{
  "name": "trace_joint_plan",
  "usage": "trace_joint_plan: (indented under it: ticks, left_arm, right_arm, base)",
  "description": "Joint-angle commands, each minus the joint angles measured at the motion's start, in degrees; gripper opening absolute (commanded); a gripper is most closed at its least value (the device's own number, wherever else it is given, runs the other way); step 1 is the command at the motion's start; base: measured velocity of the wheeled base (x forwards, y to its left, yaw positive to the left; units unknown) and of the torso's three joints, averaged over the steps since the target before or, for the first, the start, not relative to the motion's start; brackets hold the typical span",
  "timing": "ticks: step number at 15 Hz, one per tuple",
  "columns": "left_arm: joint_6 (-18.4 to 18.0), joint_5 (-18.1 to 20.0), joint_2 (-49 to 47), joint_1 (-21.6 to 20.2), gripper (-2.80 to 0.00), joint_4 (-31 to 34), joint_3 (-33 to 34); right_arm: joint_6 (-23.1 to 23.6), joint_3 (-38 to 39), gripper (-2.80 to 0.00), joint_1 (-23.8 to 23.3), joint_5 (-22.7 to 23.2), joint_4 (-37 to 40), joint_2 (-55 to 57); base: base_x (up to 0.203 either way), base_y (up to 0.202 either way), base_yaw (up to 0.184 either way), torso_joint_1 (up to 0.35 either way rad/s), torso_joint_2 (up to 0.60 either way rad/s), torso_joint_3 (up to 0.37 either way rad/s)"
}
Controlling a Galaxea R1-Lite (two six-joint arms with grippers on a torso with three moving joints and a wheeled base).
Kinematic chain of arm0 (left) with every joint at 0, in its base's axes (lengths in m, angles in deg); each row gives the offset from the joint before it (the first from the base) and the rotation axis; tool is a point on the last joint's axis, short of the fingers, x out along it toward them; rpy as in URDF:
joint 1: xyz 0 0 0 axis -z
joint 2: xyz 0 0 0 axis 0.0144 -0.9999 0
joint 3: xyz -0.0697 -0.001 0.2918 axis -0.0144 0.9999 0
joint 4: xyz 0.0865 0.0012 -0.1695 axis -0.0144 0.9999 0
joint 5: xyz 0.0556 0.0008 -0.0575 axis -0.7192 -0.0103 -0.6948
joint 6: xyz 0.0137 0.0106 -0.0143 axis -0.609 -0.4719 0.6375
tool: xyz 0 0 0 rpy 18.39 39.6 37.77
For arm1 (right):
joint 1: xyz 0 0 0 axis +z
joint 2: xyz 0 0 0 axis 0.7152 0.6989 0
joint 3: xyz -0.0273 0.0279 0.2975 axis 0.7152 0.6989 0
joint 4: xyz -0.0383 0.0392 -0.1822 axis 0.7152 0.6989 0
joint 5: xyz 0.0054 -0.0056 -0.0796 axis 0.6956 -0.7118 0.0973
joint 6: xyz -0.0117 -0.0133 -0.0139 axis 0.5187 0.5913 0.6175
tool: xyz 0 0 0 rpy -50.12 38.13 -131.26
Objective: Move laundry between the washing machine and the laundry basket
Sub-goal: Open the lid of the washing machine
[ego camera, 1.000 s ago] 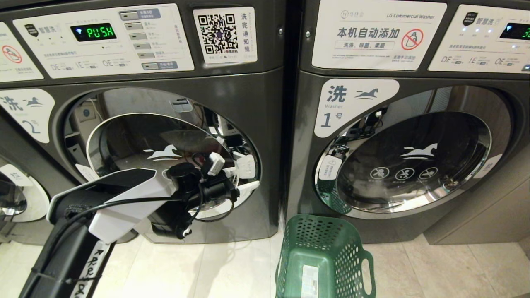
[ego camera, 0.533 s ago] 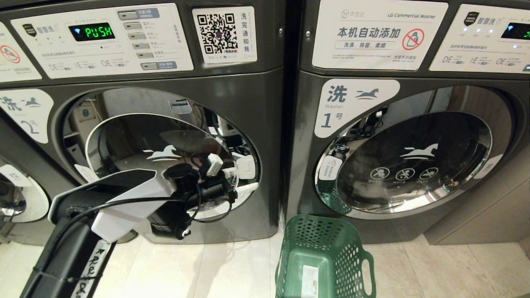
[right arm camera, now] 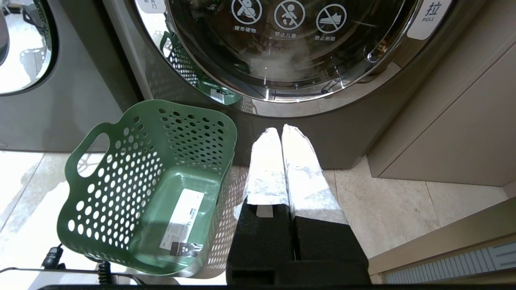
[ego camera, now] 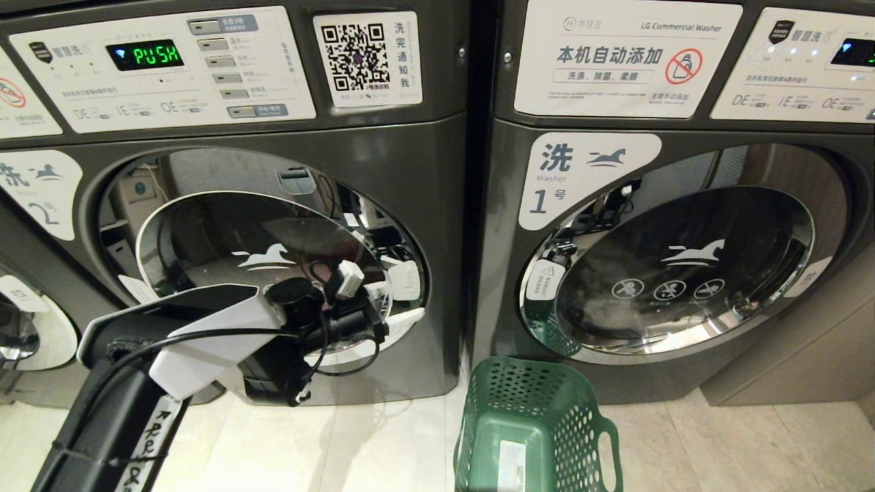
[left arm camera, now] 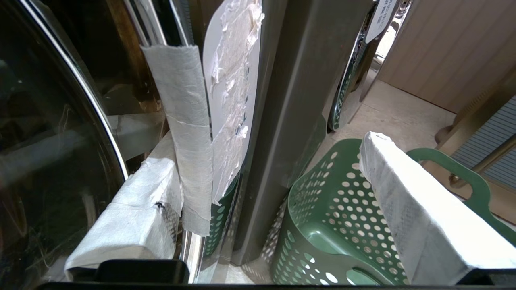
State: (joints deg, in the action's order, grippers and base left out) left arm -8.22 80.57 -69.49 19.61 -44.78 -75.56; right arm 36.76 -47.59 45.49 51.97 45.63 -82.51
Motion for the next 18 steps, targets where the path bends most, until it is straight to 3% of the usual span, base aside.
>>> trace_joint_plan:
  ticks: [1, 9, 18]
  left_arm:
    - [0.0, 0.5, 0.2, -0.1, 0.0, -0.8, 1.5]
    - [-0.4, 0.0, 1.4, -2.1, 0.0, -2.5, 6.8]
    - [-0.6, -1.2, 3.2, -9.0, 0.0, -2.5, 7.9]
  right_arm:
    - [0.1, 0.0, -2.8, 0.0, 0.0, 0.0, 0.1]
    - [0.1, 0.0, -2.8, 0.0, 0.0, 0.0, 0.1]
    - [0.1, 0.0, -2.8, 0.0, 0.0, 0.0, 0.1]
  base:
    - [0.0, 0.0, 0.0, 0.0, 0.0, 0.0]
    - [0.0, 0.0, 0.0, 0.0, 0.0, 0.0]
    - [0.0, 0.0, 0.0, 0.0, 0.0, 0.0]
